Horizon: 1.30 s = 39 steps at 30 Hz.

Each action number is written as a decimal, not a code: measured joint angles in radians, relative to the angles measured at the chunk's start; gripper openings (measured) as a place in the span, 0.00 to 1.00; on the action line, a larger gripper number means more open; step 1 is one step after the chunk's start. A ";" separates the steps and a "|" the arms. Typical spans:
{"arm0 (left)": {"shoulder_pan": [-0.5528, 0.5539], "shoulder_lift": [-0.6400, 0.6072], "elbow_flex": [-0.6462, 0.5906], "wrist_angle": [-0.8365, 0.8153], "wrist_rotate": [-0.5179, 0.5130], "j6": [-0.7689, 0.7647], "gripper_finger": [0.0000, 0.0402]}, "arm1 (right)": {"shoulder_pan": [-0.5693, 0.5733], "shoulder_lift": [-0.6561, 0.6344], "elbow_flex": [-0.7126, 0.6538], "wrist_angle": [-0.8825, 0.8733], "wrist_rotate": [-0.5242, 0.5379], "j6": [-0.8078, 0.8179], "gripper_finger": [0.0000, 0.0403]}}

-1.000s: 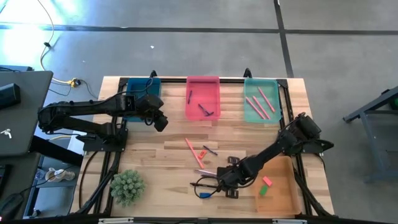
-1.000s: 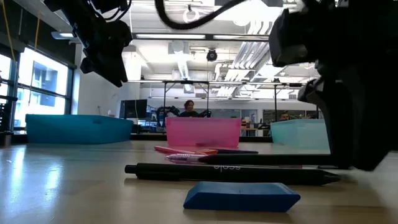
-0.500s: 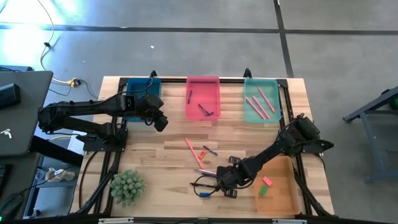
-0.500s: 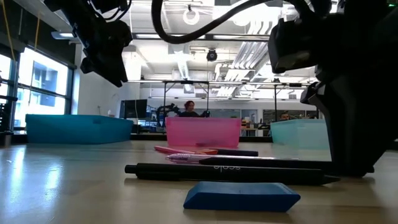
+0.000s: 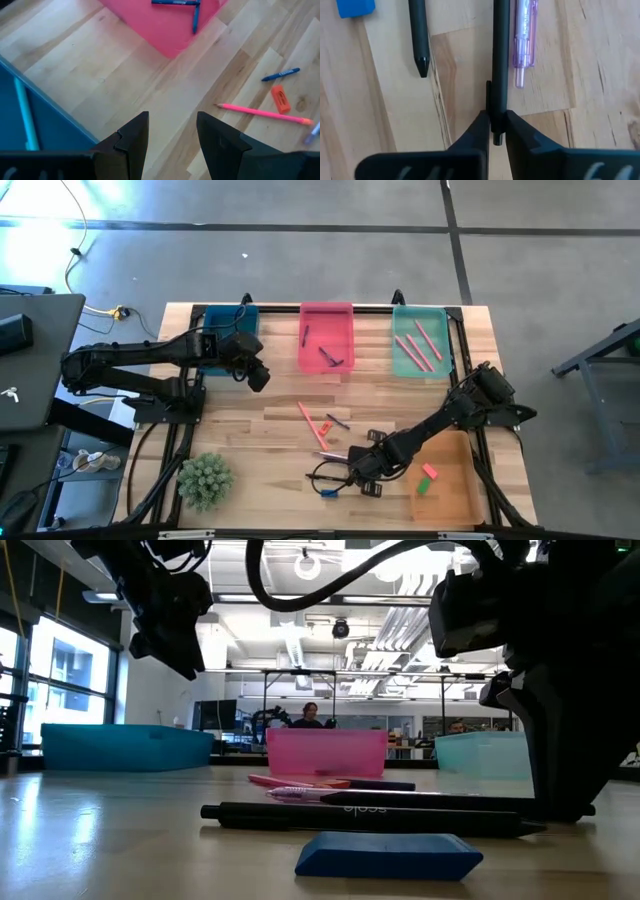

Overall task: Sort crayons/erasers/pens/pencils in bins
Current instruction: Put the black pen into the blue bin

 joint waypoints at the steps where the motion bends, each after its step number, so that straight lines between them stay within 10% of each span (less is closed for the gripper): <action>1: 0.000 0.000 0.000 0.000 0.009 0.000 0.39 | 0.000 -0.006 -0.001 0.002 -0.002 0.000 0.05; 23: -0.015 0.000 0.000 0.012 0.312 0.058 0.39 | 0.000 -0.289 -0.002 0.103 0.134 0.026 0.06; 39: -0.110 0.000 0.000 0.422 0.322 0.158 0.44 | -0.049 -0.471 0.000 0.199 0.358 0.006 0.06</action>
